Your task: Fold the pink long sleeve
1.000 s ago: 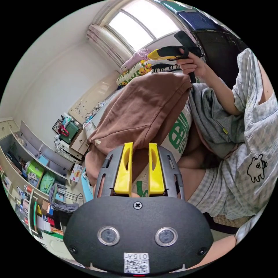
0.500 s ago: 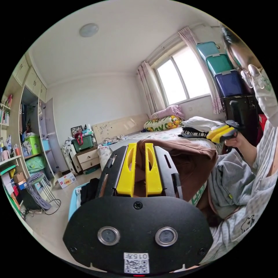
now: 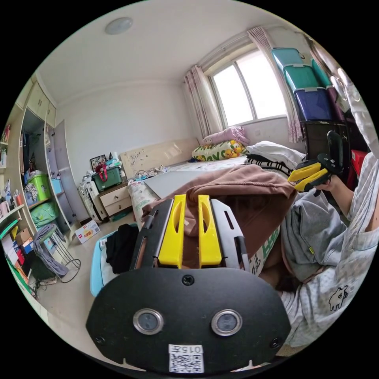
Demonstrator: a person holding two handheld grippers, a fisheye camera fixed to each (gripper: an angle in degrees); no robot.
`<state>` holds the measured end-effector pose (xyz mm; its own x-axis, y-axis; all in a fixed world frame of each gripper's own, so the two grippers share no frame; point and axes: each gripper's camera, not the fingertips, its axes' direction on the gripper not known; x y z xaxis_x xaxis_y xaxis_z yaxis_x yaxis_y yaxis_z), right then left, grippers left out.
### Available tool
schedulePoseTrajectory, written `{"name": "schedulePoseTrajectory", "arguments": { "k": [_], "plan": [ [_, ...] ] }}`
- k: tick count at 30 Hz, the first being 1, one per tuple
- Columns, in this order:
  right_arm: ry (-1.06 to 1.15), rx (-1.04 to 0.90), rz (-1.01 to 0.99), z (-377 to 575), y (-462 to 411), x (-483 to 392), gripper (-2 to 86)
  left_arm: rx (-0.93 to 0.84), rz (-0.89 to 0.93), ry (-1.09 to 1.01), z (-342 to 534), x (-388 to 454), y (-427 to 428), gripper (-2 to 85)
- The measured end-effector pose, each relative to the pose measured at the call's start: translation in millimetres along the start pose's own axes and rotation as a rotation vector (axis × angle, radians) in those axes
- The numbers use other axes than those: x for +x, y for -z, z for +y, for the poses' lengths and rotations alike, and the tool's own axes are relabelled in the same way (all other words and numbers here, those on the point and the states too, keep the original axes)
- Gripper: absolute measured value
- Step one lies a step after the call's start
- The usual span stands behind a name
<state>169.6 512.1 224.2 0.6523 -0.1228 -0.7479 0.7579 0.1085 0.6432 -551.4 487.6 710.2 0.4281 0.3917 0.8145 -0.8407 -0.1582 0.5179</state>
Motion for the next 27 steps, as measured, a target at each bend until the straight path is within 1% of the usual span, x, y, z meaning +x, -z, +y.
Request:
{"name": "schedulePoseTrajectory", "arguments": {
  "k": [3, 5, 8, 12, 14, 15, 17, 19, 20, 21, 22, 23, 24, 25, 26, 27],
  "plan": [
    [-0.005, -0.035, 0.011, 4.3, 1.3, 0.1, 9.3, -0.085, 0.012, -0.038, 23.0, 1.2, -5.0, 6.0],
    [-0.042, -0.016, 0.016, 9.2, 5.1, 4.8, 7.6, -0.106, 0.016, -0.052, 35.0, 0.1, -7.7, 6.6],
    [-0.077, -0.045, -0.009, 16.9, 7.8, 13.9, 6.0, -0.134, 0.058, -0.049, 49.6, -2.7, -18.4, 6.7],
    [-0.115, -0.045, 0.017, 30.7, 19.8, 21.8, 0.6, -0.195, 0.083, -0.098, 79.3, 2.2, -39.1, 3.9],
    [-0.171, -0.032, 0.009, 38.4, 29.6, 32.9, -0.3, -0.195, 0.063, -0.1, 91.6, 1.7, -39.9, 2.3],
    [-0.233, 0.001, -0.001, 44.9, 39.2, 46.6, -0.6, -0.194, 0.032, -0.069, 95.9, -3.1, -38.2, 1.6],
    [-0.378, 0.1, -0.058, 57.1, 58.6, 79.5, -0.8, -0.147, 0.03, 0.039, 97.4, -19.6, -30.5, 0.8],
    [-0.604, 0.287, -0.207, 73.6, 86.8, 136.2, -0.9, 0.043, 0.153, 0.236, 95.1, -48.5, -10.5, -0.1],
    [-0.644, 0.327, -0.241, 75.4, 92.0, 149.2, -0.9, 0.099, 0.181, 0.279, 93.7, -54.0, -5.6, -0.2],
    [-0.701, 0.391, -0.264, 74.1, 101.2, 169.7, -0.9, 0.199, 0.194, 0.341, 88.5, -59.5, 2.9, -0.4],
    [-0.745, 0.457, -0.26, 68.3, 111.6, 185.1, -0.8, 0.297, 0.164, 0.364, 80.7, -57.8, 10.9, -0.5],
    [-0.762, 0.496, -0.254, 64.5, 118.0, 191.2, -0.8, 0.343, 0.137, 0.368, 76.2, -55.2, 14.6, -0.6],
    [-0.807, 0.589, -0.256, 57.1, 132.8, 203.0, -0.7, 0.417, 0.095, 0.388, 66.3, -50.8, 20.4, -0.7],
    [-0.878, 0.681, -0.306, 52.2, 146.4, 216.5, -0.6, 0.475, 0.106, 0.437, 57.2, -51.6, 23.5, -0.7],
    [-0.912, 0.726, -0.347, 50.4, 152.4, 223.8, -0.5, 0.502, 0.133, 0.474, 53.7, -54.4, 24.3, -0.8],
    [-0.943, 0.813, -0.436, 45.5, 163.5, 236.6, -0.5, 0.567, 0.2, 0.551, 49.5, -61.6, 25.9, -0.8]
  ]
}}
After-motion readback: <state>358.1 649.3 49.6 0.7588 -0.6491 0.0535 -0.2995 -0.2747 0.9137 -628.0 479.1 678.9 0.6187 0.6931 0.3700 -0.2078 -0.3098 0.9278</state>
